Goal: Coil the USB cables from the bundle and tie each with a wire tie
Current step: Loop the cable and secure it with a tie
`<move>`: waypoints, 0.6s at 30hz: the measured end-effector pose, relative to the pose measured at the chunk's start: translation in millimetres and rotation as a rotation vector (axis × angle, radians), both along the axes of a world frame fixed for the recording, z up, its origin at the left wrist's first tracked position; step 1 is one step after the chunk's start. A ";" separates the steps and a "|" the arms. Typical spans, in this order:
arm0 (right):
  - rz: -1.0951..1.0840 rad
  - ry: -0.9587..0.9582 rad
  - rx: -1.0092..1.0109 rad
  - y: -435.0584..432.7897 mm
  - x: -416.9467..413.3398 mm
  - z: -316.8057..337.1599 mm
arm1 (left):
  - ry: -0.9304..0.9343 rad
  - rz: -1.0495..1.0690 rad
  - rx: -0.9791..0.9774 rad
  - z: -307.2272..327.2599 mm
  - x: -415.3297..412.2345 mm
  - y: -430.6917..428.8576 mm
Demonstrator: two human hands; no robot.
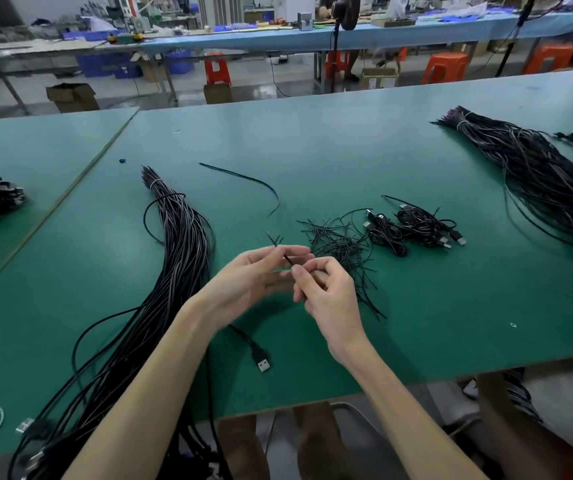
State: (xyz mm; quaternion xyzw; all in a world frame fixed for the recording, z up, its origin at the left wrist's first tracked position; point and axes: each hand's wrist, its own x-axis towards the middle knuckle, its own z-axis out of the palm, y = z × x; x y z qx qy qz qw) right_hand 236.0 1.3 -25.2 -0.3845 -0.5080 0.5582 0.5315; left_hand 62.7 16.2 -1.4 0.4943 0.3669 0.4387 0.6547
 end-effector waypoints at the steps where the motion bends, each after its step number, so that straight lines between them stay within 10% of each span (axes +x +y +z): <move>1: 0.013 -0.021 0.012 -0.5 -0.3 -0.2 | -0.043 0.065 0.000 -2.2 0.6 -0.4; 11: 0.019 -0.045 0.055 -1.1 1.0 1.7 | -0.331 0.405 -0.092 -4.2 4.3 0.4; 15: -0.015 0.002 0.044 -0.5 2.0 0.9 | 0.157 0.749 -0.004 -10.3 3.6 0.2; 18: -0.031 0.034 0.031 -0.2 2.9 1.0 | 0.730 0.801 0.434 -10.3 3.3 -2.4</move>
